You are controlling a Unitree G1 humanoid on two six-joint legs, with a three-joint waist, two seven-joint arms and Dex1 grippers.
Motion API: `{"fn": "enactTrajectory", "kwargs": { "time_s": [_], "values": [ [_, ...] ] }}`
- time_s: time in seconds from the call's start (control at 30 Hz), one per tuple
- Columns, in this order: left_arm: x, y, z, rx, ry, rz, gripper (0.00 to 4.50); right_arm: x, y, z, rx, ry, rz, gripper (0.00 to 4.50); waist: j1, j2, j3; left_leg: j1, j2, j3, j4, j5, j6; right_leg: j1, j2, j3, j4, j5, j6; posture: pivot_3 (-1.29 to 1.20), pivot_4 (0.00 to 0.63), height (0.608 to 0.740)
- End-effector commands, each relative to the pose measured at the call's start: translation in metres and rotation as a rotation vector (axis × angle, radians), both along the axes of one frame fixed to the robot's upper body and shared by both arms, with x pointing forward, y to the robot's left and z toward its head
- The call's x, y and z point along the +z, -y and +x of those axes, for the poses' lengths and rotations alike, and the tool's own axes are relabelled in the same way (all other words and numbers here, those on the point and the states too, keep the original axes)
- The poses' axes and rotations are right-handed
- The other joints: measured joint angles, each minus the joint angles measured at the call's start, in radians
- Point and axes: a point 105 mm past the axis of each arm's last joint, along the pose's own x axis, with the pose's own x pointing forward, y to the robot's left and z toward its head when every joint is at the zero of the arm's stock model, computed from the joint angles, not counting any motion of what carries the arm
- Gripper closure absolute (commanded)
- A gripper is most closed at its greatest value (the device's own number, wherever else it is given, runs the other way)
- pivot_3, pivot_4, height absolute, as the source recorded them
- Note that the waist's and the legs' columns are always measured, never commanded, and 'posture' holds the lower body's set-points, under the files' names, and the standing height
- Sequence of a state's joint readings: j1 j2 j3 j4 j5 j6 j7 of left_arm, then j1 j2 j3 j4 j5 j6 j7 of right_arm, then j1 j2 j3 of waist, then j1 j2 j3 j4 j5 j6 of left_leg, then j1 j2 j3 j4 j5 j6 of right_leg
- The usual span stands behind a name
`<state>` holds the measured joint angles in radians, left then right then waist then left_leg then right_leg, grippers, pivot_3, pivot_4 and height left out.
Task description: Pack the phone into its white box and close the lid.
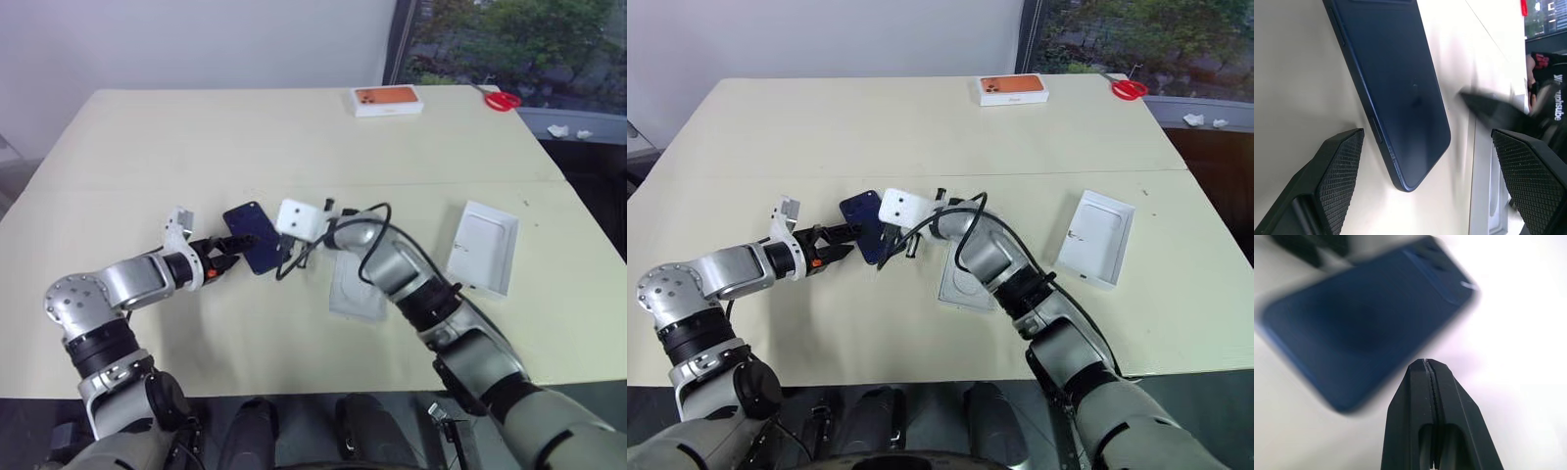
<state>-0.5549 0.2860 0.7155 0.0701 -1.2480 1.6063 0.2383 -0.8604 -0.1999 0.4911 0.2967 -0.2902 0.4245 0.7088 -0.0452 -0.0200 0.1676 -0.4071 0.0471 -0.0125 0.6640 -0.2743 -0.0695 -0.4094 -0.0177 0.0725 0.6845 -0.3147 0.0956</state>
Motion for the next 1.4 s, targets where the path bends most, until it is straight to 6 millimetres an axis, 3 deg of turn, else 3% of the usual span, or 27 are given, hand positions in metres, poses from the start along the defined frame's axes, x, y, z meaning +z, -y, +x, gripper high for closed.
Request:
{"fn": "enactTrajectory", "kwargs": {
  "time_s": [0.03,0.27,0.67,1.13,1.4],
  "values": [
    [0.001,-0.003,-0.002,0.006,0.001,0.004,0.1,0.0,-0.005,0.001,0.031,0.036,-0.028,4.5,0.0,0.0,0.0,0.0,0.0,0.0,0.0,0.0,0.0,0.0,0.0,0.0,0.0,0.0,0.0,0.0,0.15,0.731],
    [0.0,-0.003,-0.003,0.014,-0.008,0.002,0.1,-0.021,-0.022,-0.015,0.119,-0.041,-0.028,4.5,0.0,0.0,0.0,0.0,0.0,0.0,0.0,0.0,0.0,0.0,0.0,0.0,0.0,0.0,0.0,0.0,0.15,0.731],
    [0.008,-0.001,-0.003,0.001,0.019,-0.02,0.1,-0.028,-0.047,-0.04,0.231,-0.092,0.0,4.5,-0.006,0.0,0.0,0.0,0.001,0.0,-0.001,0.001,-0.002,0.0,0.001,0.0,0.0,0.0,0.0,0.0,0.15,0.731],
    [0.027,0.005,-0.002,-0.004,0.074,-0.123,0.1,-0.034,-0.04,-0.036,0.201,-0.104,-0.009,4.5,-0.001,0.0,0.0,0.0,0.001,0.0,-0.001,0.001,-0.002,0.0,0.0,0.0,0.0,0.0,0.0,0.0,0.15,0.731],
    [0.025,0.005,-0.006,0.008,0.044,-0.124,0.1,-0.037,-0.038,-0.037,0.189,-0.112,-0.003,4.5,0.001,0.0,0.0,0.001,0.001,0.0,-0.001,0.0,-0.001,0.0,0.0,0.0,0.0,0.0,0.0,0.0,0.15,0.731]
  ]
}}
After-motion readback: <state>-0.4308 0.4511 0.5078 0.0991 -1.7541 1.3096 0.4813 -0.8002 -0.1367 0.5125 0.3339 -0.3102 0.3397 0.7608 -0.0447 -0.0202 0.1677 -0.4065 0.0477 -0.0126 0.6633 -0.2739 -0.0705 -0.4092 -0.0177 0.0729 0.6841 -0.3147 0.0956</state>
